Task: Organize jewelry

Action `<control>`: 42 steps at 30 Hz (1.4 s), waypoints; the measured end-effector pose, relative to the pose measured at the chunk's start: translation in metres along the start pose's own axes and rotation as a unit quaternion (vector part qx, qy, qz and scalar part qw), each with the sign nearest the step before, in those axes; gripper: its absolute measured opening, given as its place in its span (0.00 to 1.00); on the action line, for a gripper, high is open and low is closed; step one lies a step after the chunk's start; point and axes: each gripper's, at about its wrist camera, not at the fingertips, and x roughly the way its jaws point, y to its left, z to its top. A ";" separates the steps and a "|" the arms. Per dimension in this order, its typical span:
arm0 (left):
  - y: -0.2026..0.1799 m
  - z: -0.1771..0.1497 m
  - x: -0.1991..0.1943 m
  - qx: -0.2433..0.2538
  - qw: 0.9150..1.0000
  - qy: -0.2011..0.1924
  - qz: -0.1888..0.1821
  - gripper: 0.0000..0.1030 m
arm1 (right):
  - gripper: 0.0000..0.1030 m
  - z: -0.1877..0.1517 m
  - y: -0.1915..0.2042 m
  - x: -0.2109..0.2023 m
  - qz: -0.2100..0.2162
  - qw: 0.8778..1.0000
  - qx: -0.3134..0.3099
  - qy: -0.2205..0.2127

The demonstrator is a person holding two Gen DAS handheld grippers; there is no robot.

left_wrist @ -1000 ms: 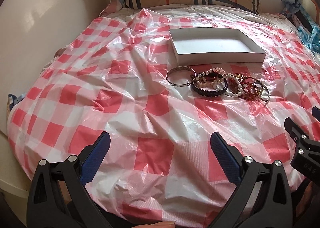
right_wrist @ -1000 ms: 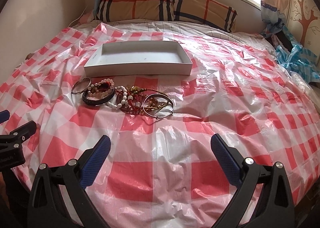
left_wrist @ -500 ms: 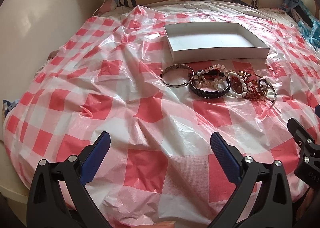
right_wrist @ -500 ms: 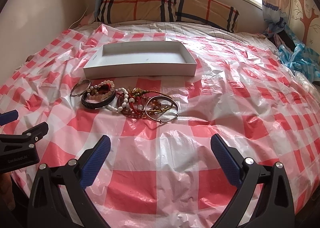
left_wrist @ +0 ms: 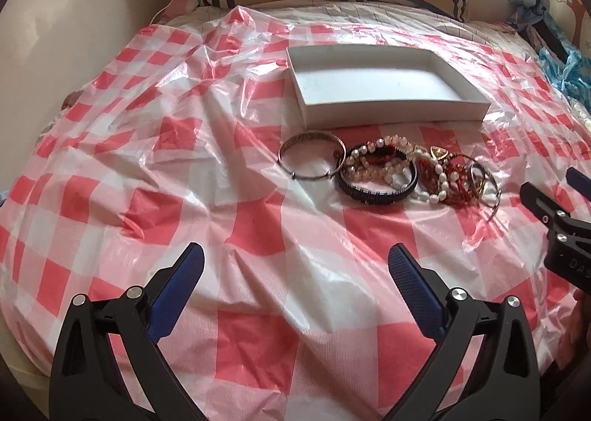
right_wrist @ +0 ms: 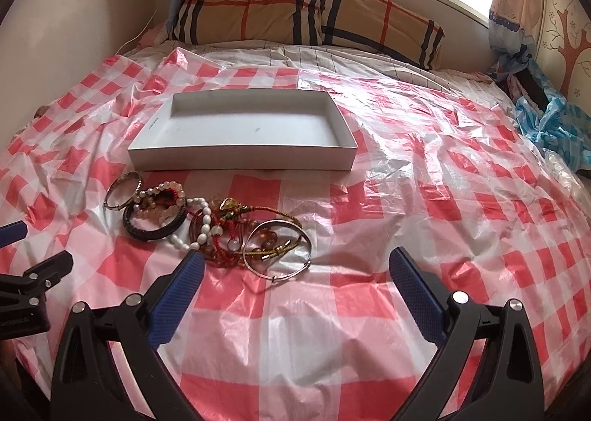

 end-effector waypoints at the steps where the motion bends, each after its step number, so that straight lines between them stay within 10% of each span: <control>1: 0.000 0.007 0.001 0.001 1.000 -0.007 -0.007 0.93 | 0.93 0.005 -0.003 0.007 0.000 1.000 0.002 0.006; 5: -0.002 0.035 0.013 0.000 0.996 -0.040 -0.084 0.93 | 0.93 0.018 -0.015 0.035 0.013 0.999 0.009 0.037; 20: -0.014 0.053 0.093 0.056 0.997 0.011 -0.058 0.45 | 0.92 0.042 0.042 0.061 0.145 0.986 -0.085 0.017; 26: 0.000 0.052 0.097 0.041 0.996 0.015 -0.077 0.36 | 0.62 0.052 0.078 0.094 0.186 0.973 -0.127 0.043; 28: 0.002 0.052 0.096 0.041 0.996 0.014 -0.076 0.36 | 0.28 0.050 0.082 0.104 0.204 0.969 -0.127 0.063; 31: 0.004 0.052 0.094 0.039 0.996 0.011 -0.085 0.36 | 0.11 0.048 0.079 0.108 0.228 0.964 -0.113 0.077; 42: -0.013 0.048 0.096 0.083 0.993 0.016 -0.088 0.36 | 0.08 0.061 0.020 0.066 0.221 0.974 0.028 0.027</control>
